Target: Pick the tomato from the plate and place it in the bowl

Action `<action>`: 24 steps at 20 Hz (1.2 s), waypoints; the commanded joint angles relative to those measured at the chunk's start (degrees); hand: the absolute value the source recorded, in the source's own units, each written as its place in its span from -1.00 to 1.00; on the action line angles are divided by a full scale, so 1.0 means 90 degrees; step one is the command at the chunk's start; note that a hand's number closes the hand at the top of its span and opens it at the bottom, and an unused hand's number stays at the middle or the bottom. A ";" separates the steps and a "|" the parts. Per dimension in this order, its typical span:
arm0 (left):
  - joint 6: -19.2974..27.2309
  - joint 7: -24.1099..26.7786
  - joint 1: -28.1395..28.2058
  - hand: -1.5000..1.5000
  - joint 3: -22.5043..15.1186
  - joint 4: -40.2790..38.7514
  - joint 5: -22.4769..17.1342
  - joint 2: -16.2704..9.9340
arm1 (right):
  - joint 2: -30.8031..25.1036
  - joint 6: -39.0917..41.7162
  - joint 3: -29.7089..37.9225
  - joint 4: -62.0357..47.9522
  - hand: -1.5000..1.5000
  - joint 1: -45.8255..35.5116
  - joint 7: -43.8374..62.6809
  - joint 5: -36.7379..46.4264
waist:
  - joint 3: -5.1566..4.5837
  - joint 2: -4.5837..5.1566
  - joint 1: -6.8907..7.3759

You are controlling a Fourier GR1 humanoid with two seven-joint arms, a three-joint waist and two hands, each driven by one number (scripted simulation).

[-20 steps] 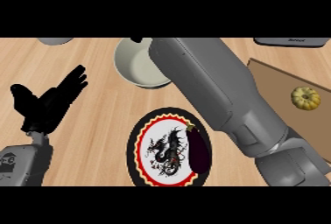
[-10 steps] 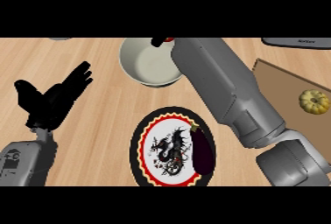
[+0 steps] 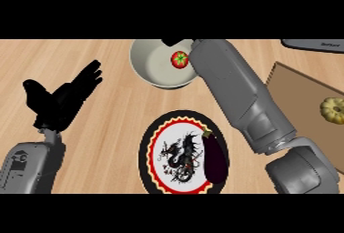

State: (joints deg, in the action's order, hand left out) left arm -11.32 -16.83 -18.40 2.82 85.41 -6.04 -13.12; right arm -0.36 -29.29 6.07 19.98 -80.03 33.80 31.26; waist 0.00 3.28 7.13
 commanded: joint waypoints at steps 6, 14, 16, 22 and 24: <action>-0.0028 -0.0013 -0.0064 0.00 -0.0096 -0.0043 0.0044 0.0060 | -0.0116 -0.1086 0.0248 -0.0436 -1.00 -0.0177 -0.0899 0.0063 | -0.0012 -0.0023 0.0034; -0.0034 0.0075 0.0225 0.00 0.0046 -0.0081 -0.0039 0.0056 | -0.0399 -0.2311 0.0436 -0.0675 -1.00 -0.0162 -0.1206 0.0172 | -0.0008 -0.0150 -0.0197; 0.0097 -0.0010 0.0286 0.00 0.0189 0.0020 0.0061 -0.0097 | -0.0498 -0.2323 0.0463 -0.0644 -1.00 -0.0005 -0.1268 0.0151 | -0.0002 -0.0250 -0.0420; -0.0003 0.0255 0.0759 0.00 0.0386 -0.0048 0.0029 -0.0165 | -0.0432 -0.1683 0.0047 0.0205 -1.00 0.0521 -0.1913 0.0297 | 0.0000 -0.0394 -0.0787; 0.0154 -0.0003 0.0849 0.00 0.0402 0.0189 0.0058 -0.0152 | -0.0160 -0.1312 -0.0105 0.0811 -1.00 0.0816 -0.1963 0.0204 | 0.0003 -0.0464 -0.0902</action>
State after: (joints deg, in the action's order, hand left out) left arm -10.65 -16.29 -13.83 6.26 84.78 -6.01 -14.51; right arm -3.52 -44.65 7.31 21.07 -76.03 17.66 33.11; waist 0.00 0.07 0.77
